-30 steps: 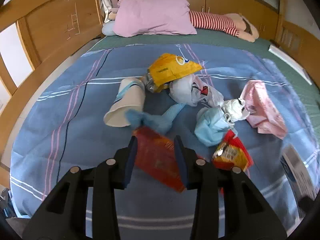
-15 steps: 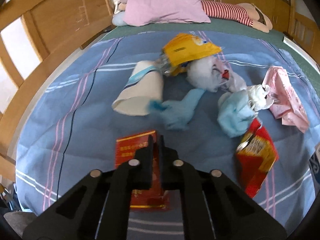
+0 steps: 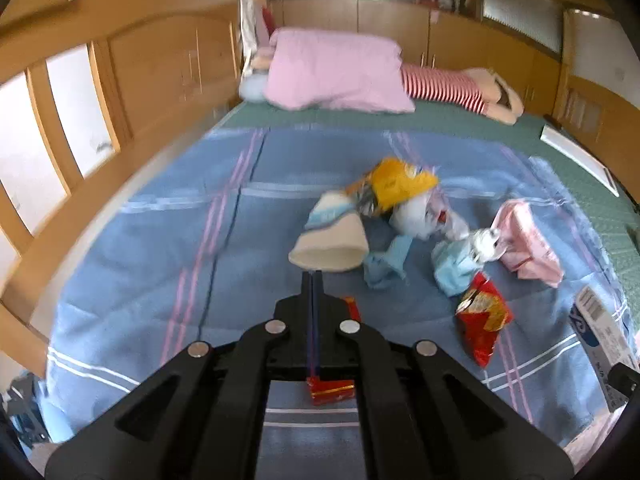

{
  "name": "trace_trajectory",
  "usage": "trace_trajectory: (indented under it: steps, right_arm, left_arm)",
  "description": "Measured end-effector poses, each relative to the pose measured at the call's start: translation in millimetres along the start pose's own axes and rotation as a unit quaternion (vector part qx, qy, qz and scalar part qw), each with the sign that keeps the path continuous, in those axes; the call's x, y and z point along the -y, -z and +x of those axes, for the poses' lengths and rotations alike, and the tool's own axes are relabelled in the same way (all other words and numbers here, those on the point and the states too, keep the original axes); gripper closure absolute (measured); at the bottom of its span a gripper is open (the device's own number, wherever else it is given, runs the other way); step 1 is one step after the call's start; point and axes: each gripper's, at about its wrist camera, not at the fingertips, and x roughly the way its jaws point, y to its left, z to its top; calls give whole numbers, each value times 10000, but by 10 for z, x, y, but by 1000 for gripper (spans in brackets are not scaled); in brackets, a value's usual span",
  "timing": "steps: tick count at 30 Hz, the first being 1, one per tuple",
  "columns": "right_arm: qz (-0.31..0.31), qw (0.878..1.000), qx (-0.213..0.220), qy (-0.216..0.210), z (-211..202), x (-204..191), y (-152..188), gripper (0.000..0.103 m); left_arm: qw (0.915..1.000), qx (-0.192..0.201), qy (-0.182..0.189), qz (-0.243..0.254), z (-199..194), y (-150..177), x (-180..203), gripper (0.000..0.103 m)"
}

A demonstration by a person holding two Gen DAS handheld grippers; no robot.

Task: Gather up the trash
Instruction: 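Grasp the white toothpaste box with the right tool while the left tool reaches the red cigarette box, then grasp the red cigarette box with the left tool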

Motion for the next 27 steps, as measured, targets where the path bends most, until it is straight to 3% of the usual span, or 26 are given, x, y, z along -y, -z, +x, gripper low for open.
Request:
trace_trajectory:
  steps: [3, 6, 9, 10, 11, 14, 17, 18, 19, 20, 27]
  right_arm:
    - [39, 10000, 22, -41, -44, -15, 20, 68]
    - [49, 10000, 36, -59, -81, -24, 47, 68]
    - [45, 10000, 17, -51, -89, -24, 67, 68]
    - [60, 10000, 15, -41, -87, -18, 71, 68]
    - [75, 10000, 13, -40, -88, -10, 69, 68]
    - [133, 9999, 32, -47, -97, 21, 59, 68]
    - [185, 9998, 48, -68, -84, 48, 36, 68]
    - [186, 9998, 39, -71, -71, 44, 29, 68]
    - [183, 9998, 32, -73, -57, 39, 22, 68]
    - [175, 9998, 29, -82, -56, 35, 19, 68]
    - [178, 9997, 110, -91, -148, 39, 33, 68]
  left_arm:
    - [9999, -5, 118, 55, -34, 3, -40, 102]
    - [9992, -299, 238, 124, 133, 124, -20, 98]
    - [9975, -564, 399, 147, 366, 254, 90, 71]
    - [9970, -623, 412, 177, 441, 297, 140, 52]
    - [9970, -651, 363, 212, 492, 330, 182, 41]
    - [9970, -683, 188, 323, 624, 419, 291, 22]
    - [9957, -890, 2, 255, 833, 482, 287, 24]
    - [9943, -1049, -33, 188, 927, 509, 270, 29]
    - [9925, -1209, -65, 155, 1009, 535, 258, 41]
    - [9910, -1330, -62, 134, 1065, 559, 249, 42]
    - [9946, -1038, 49, 26, 776, 488, 182, 45]
